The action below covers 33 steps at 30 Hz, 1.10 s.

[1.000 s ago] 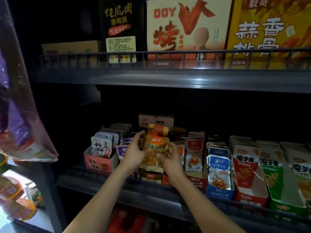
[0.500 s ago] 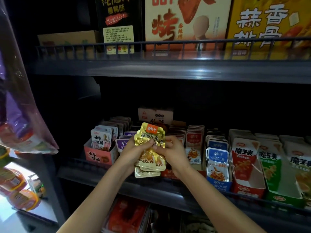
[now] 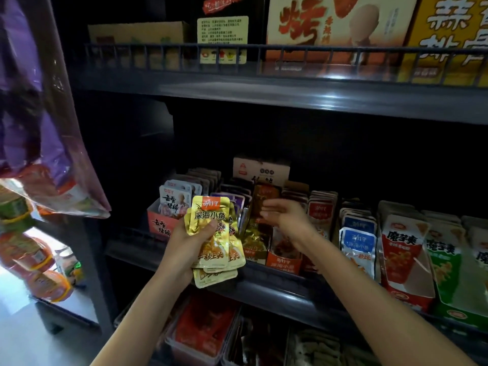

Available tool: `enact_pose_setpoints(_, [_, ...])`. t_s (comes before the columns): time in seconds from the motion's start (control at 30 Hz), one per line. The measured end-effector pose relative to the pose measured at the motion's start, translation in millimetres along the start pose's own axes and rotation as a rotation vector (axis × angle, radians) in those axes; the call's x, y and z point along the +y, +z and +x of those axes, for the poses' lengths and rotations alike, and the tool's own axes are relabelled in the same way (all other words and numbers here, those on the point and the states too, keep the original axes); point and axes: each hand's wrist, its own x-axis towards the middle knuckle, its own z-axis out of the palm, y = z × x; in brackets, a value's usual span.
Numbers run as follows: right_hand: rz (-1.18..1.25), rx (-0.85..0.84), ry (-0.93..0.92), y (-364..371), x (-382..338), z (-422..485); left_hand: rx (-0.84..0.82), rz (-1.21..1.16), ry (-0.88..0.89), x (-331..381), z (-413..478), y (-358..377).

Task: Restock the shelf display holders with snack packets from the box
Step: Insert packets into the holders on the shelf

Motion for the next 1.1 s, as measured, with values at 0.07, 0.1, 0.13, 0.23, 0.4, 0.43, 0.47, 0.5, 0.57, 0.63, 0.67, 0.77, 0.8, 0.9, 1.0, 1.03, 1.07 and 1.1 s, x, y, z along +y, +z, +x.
enact_pose_setpoints(0.07, [-0.124,-0.039,0.018,6.8,-7.1,16.7,0.003,-0.028,0.019,0.5,4.1,-1.6])
enact_pose_setpoints(0.1, [-0.191,-0.064,0.049,9.3,-7.9,26.1,-0.001,-0.041,0.02,-0.3,6.2,-1.8])
enact_pose_setpoints(0.13, [-0.268,-0.086,0.079,10.6,-7.0,35.8,-0.007,-0.05,0.021,-1.4,8.6,-1.5])
enact_pose_setpoints(0.23, [-0.566,-0.132,0.086,8.3,-8.1,57.5,-0.032,-0.083,0.018,-8.0,16.2,1.2])
enact_pose_setpoints(0.4, [-0.944,-0.253,0.167,6.3,-20.2,72.6,-0.049,-0.139,0.024,-17.1,25.8,7.3])
enact_pose_setpoints(0.43, [-0.949,-0.314,0.19,5.7,-20.8,76.0,-0.05,-0.141,0.031,-18.5,27.1,8.3])
enact_pose_setpoints(0.47, [-0.894,-0.349,0.208,3.6,-20.5,81.4,-0.053,-0.145,0.038,-19.9,28.8,9.2])
enact_pose_setpoints(0.5, [-0.878,-0.38,0.225,2.1,-20.6,85.4,-0.054,-0.145,0.043,-21.0,30.2,9.7])
enact_pose_setpoints(0.57, [-0.952,-0.418,0.238,1.7,-22.6,92.0,-0.056,-0.15,0.048,-23.0,32.0,10.7])
enact_pose_setpoints(0.63, [-0.903,-0.427,0.221,3.7,-26.0,98.1,-0.053,-0.176,0.047,-25.1,33.5,10.8])
enact_pose_setpoints(0.67, [-0.916,-0.421,0.195,4.9,-25.5,100.9,-0.049,-0.187,0.043,-26.4,34.5,10.2])
enact_pose_setpoints(0.77, [-1.107,-0.441,0.147,9.5,-20.1,109.0,-0.048,-0.216,0.031,-28.2,36.5,6.7])
enact_pose_setpoints(0.8, [-1.167,-0.449,0.138,11.2,-16.0,112.0,-0.051,-0.22,0.034,-29.0,37.5,4.8])
enact_pose_setpoints(0.9, [-1.356,-0.479,0.151,19.6,-8.9,115.9,-0.056,-0.225,0.048,-31.5,39.9,0.7])
enact_pose_setpoints(1.0, [-1.438,-0.538,0.188,29.0,-3.4,118.7,-0.068,-0.234,0.063,-33.8,40.9,0.8])
enact_pose_setpoints(1.03, [-1.45,-0.549,0.194,31.7,-1.6,119.4,-0.068,-0.235,0.068,-34.5,41.0,1.1])
enact_pose_setpoints(1.07, [-1.461,-0.566,0.209,33.5,2.8,120.8,-0.067,-0.236,0.072,-35.4,41.1,1.5])
enact_pose_setpoints(1.1, [-1.457,-0.578,0.222,35.0,7.5,122.3,-0.067,-0.237,0.075,-36.0,41.2,1.5])
